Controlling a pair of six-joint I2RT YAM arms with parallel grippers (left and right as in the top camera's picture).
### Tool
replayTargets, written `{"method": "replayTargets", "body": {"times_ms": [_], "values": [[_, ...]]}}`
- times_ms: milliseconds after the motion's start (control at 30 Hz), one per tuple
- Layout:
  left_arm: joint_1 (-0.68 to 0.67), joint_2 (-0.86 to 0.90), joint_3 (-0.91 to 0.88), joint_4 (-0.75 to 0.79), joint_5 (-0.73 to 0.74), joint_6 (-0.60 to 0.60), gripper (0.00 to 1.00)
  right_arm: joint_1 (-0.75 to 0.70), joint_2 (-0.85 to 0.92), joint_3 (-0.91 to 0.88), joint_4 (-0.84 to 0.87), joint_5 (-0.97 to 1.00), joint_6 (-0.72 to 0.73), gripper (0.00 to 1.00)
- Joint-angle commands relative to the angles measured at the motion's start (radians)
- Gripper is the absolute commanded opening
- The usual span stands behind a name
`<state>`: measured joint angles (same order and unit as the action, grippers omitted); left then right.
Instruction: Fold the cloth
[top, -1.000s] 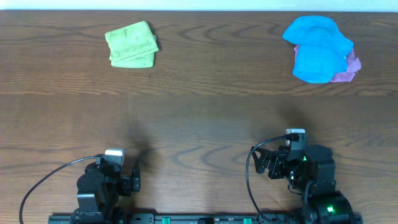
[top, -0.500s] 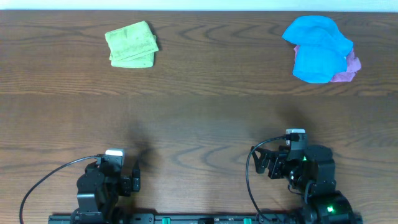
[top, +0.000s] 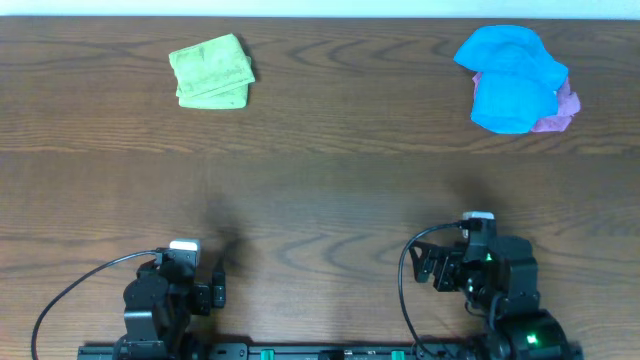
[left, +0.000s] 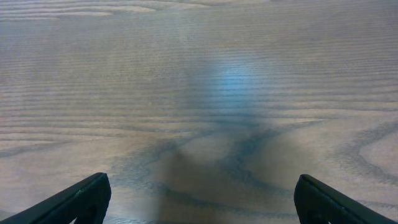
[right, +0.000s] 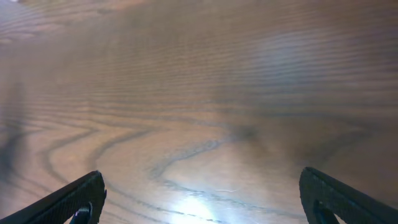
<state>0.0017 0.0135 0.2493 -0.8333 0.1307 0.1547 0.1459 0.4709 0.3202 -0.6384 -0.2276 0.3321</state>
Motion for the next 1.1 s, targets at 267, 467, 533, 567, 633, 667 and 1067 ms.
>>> {"method": "replayTargets", "body": {"times_ms": [267,467,533,567,633,667,1067], "values": [[-0.002,-0.010,-0.007,-0.058,-0.007,0.032,0.95,-0.089,-0.275,-0.165,0.010,0.172,-0.204,0.99],[-0.002,-0.010,-0.007,-0.058,-0.007,0.032,0.96,-0.176,-0.355,-0.165,-0.010,0.175,-0.353,0.99],[-0.002,-0.010,-0.007,-0.058,-0.007,0.032,0.95,-0.198,-0.376,-0.164,-0.027,0.188,-0.353,0.99],[-0.002,-0.010,-0.007,-0.058,-0.007,0.032,0.95,-0.209,-0.390,-0.164,-0.040,0.196,-0.353,0.99],[-0.002,-0.010,-0.007,-0.058,-0.007,0.032,0.95,-0.222,-0.417,-0.163,-0.066,0.206,-0.353,0.99],[-0.002,-0.010,-0.007,-0.058,-0.007,0.032,0.96,-0.226,-0.431,-0.162,-0.077,0.211,-0.353,0.99],[-0.002,-0.010,-0.007,-0.058,-0.007,0.032,0.95,-0.224,-0.465,-0.161,-0.087,0.212,-0.356,0.99]]}}
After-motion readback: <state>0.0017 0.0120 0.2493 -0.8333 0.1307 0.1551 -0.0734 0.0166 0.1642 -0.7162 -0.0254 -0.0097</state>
